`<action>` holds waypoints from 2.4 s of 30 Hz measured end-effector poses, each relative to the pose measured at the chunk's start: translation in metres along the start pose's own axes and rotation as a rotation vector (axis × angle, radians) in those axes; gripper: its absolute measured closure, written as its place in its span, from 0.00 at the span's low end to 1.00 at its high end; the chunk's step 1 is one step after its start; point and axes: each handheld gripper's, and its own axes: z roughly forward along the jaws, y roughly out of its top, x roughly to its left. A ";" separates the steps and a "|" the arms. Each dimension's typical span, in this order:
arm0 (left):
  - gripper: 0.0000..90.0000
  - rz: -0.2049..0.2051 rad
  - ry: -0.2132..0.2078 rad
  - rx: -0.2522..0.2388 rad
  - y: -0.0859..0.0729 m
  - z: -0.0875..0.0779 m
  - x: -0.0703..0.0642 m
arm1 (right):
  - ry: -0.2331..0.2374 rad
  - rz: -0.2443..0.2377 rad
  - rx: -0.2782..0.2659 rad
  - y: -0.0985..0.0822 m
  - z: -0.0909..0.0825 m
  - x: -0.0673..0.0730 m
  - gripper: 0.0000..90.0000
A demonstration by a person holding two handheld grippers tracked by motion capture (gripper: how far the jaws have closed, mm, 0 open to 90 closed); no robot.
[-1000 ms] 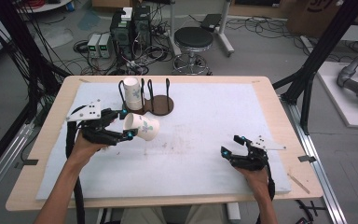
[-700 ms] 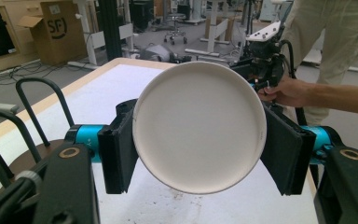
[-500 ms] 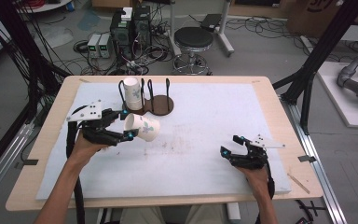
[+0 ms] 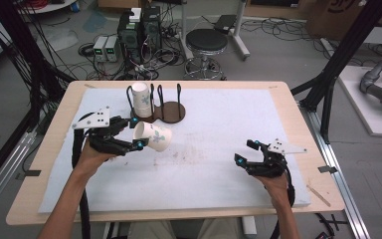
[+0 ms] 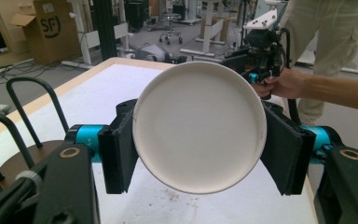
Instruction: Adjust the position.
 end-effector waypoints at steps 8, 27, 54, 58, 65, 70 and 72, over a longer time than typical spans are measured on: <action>0.39 -0.006 -0.026 0.001 -0.001 0.002 -0.001 | 0.111 -0.069 0.013 0.021 0.008 0.010 0.20; 0.39 -0.006 -0.073 -0.001 -0.002 0.013 -0.005 | 0.272 -0.172 0.050 0.065 0.024 0.029 0.20; 0.39 -0.007 -0.134 -0.024 -0.003 0.032 -0.015 | 0.462 -0.261 0.087 0.099 0.060 0.053 0.20; 0.39 -0.004 -0.142 -0.023 -0.003 0.037 -0.017 | 0.498 -0.274 0.097 0.104 0.069 0.058 0.20; 0.39 0.002 -0.162 -0.021 -0.001 0.046 -0.021 | 0.554 -0.278 0.110 0.110 0.083 0.066 0.20; 0.39 0.003 -0.167 -0.019 -0.001 0.049 -0.022 | 0.580 -0.298 0.118 0.114 0.090 0.073 0.20; 0.39 0.003 -0.171 -0.021 -0.001 0.050 -0.022 | 0.592 -0.300 0.118 0.115 0.093 0.075 0.20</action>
